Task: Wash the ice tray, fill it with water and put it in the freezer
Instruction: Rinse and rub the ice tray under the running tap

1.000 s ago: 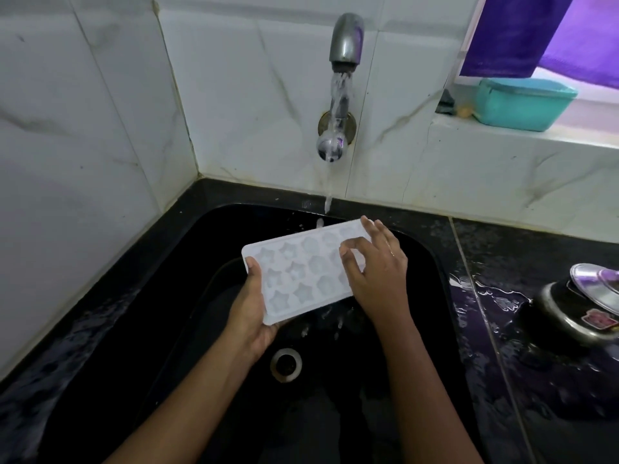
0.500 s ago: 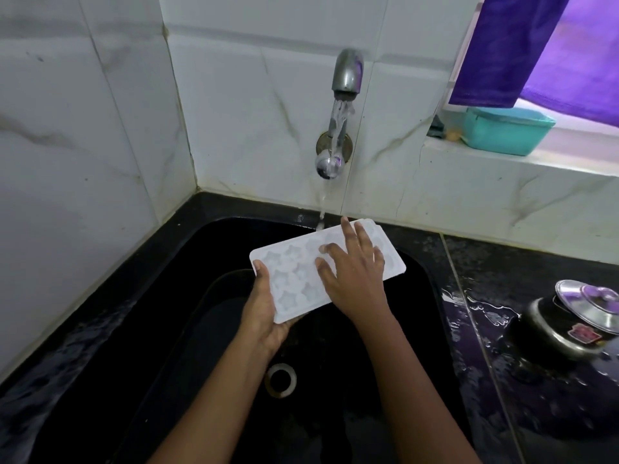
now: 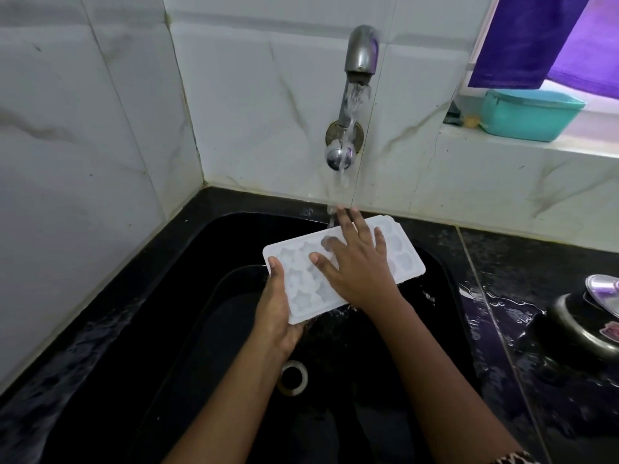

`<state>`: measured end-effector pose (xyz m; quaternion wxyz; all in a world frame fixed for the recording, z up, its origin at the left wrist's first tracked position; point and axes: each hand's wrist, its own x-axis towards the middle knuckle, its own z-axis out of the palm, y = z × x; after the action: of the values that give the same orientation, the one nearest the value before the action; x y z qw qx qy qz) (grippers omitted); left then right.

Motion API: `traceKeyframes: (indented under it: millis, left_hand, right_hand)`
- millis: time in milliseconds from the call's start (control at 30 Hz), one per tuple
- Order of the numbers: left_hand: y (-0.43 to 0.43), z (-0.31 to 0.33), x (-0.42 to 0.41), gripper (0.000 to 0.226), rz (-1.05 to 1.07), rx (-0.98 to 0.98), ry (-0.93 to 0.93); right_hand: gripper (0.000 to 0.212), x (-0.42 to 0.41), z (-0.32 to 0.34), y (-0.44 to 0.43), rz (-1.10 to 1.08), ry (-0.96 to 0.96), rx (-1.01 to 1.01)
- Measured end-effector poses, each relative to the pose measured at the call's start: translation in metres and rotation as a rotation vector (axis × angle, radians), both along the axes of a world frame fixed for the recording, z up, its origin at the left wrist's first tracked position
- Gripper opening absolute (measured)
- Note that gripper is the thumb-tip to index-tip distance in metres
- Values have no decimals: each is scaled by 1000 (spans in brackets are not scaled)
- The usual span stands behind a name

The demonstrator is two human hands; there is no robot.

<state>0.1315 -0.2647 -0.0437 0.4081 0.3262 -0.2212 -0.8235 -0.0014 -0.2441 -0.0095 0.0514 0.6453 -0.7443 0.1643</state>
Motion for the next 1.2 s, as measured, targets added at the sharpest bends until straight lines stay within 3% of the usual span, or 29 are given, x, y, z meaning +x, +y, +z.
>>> traceKeyframes:
  millis: [100,233,567,733,867,967,1200]
  left_hand:
    - [-3,-1,1,80,10,-4,-2]
    - [1,-2,-3,76,-12,-3,-27]
    - [4,-2,0,72,-20,-24,5]
    - [4,-3,0,78,-10,-36,-19]
    - [4,-1,1,71,1,-11,23]
    - [3,-1,3,63,19,-16,-1]
    - [4,1,2,63,23,-22,9]
  right_hand:
    - [61,-10,0,5,4,3,32]
    - [73,-6,5,4,-27,9,-25]
    - [76,1,-1,5,25,64,-32]
    - [74,-14,-2,8,-27,-18,-33]
    - [75,-4,-5,6,46,47,7]
    - [75,-12,-5,10,33,-17,14]
    - [75,-5,-7,7,79,17,24]
